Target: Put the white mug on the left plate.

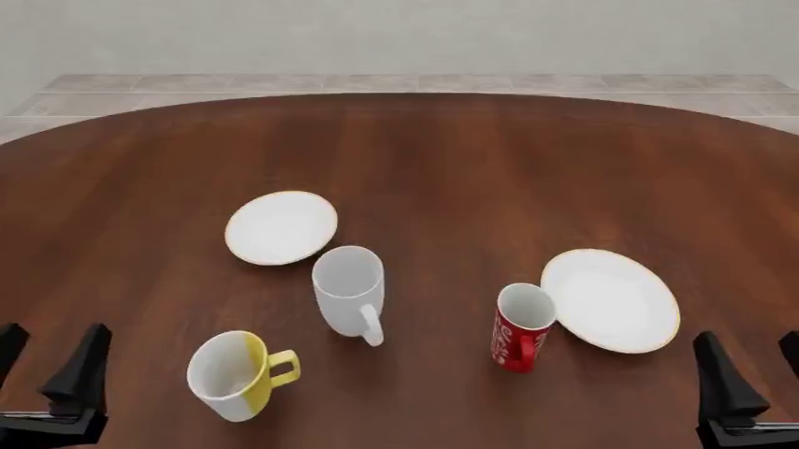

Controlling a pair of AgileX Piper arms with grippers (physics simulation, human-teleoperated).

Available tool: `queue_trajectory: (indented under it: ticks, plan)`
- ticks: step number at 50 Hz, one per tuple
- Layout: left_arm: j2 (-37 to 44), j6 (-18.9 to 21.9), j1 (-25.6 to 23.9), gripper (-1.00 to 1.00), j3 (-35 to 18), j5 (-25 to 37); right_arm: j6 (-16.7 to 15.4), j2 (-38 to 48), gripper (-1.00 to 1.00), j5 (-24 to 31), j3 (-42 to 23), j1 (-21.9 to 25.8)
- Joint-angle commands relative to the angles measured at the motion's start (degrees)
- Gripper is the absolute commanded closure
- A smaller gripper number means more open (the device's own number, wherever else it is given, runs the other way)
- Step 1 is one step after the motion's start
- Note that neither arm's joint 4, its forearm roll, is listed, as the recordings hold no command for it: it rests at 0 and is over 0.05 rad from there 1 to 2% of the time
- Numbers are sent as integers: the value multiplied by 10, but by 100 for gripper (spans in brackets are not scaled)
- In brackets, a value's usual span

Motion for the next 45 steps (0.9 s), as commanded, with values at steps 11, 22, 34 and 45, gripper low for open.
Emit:
queue_trajectory:
  ticks: [11, 22, 34, 45]
  plan:
    - [-54, 3, -9, -100, -1, 46, 2, 15, -100, -14, -16, 9]
    - [-54, 8, -10, -100, -1, 46, -20, 16, -100, 6, -77, 26]
    - [-54, 10, -12, -100, -1, 43, -62, 33, -100, 28, -143, 65]
    - [-54, 13, -14, -100, -2, 41, -77, 140, -100, 48, -222, 131]
